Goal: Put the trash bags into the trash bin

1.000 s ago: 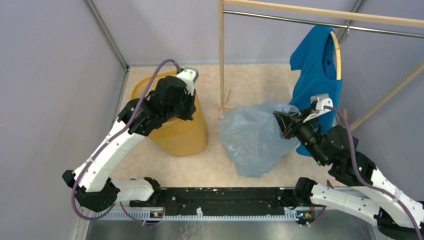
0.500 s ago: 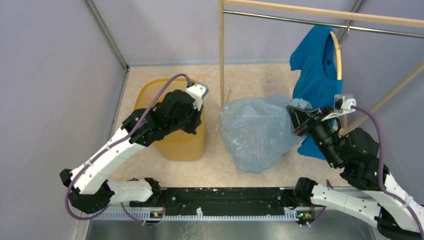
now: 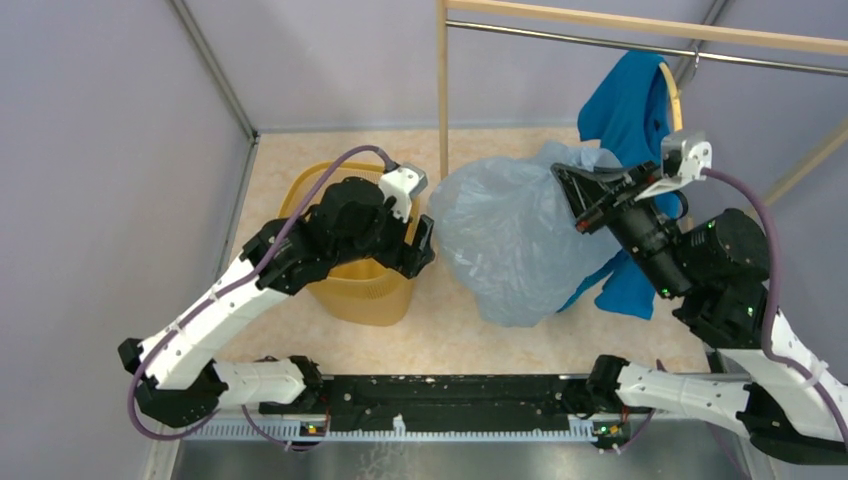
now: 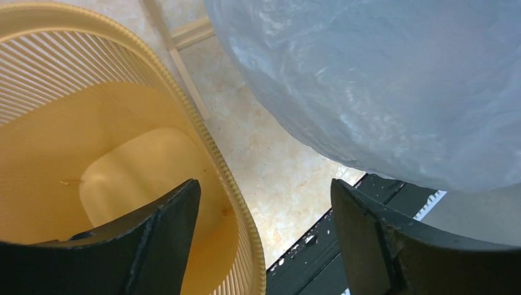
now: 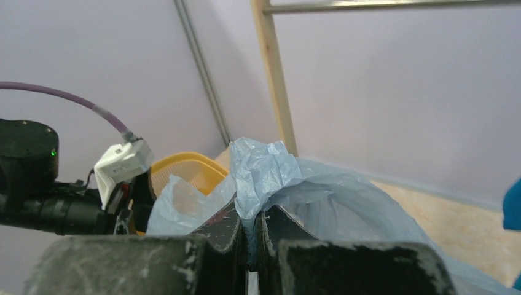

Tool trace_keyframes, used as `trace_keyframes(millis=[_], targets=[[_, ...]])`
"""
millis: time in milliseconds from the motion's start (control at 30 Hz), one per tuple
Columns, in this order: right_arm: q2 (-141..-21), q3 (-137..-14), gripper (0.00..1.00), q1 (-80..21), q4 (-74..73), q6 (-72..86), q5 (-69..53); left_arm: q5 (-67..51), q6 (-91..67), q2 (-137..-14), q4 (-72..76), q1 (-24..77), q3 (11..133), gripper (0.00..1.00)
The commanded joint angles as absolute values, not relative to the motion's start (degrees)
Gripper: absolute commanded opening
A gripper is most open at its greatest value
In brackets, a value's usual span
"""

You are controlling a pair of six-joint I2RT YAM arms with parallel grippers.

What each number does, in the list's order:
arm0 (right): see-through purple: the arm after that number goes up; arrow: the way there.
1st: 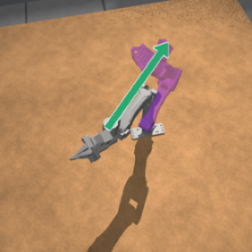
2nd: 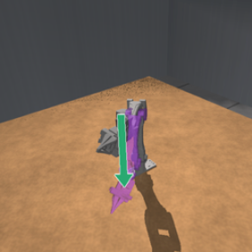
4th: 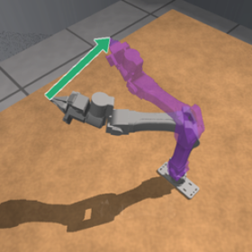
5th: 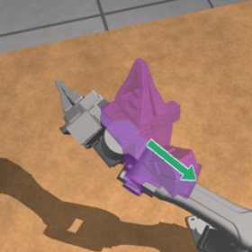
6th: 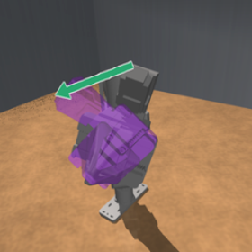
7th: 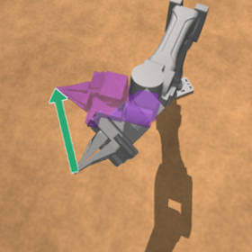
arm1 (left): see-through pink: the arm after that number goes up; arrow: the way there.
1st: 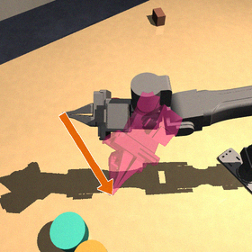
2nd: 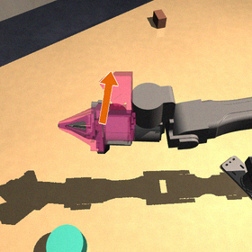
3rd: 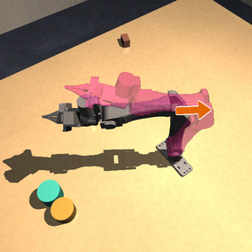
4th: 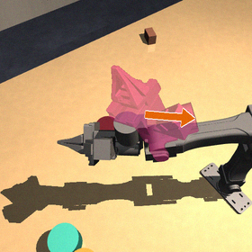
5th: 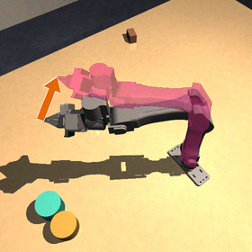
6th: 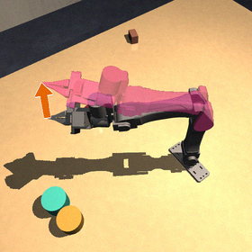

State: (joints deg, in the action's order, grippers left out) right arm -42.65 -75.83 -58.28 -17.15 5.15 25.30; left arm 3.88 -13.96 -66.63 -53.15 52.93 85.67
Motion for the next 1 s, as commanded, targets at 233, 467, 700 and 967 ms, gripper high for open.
trace_keyframes(millis=[233,467,700,967], targets=[[-65.8,-101.1,0.0,-58.4,-2.9,0.3,6.6,10.8,-10.6,-52.6,-52.9,53.1,89.7,0.98],[-79.5,-114.3,0.0,-58.5,6.5,5.5,-3.6,10.7,-4.0,-40.8,-45.5,53.1,84.3,0.99],[-92.1,-126.7,0.0,-58.4,11.9,7.0,-13.9,13.9,-0.5,-31.3,-37.9,53.1,79.6,0.99],[-95.7,-119.8,0.0,-58.4,18.3,4.3,-18.4,18.7,-1.1,-27.2,-37.2,53.1,78.3,0.99]])
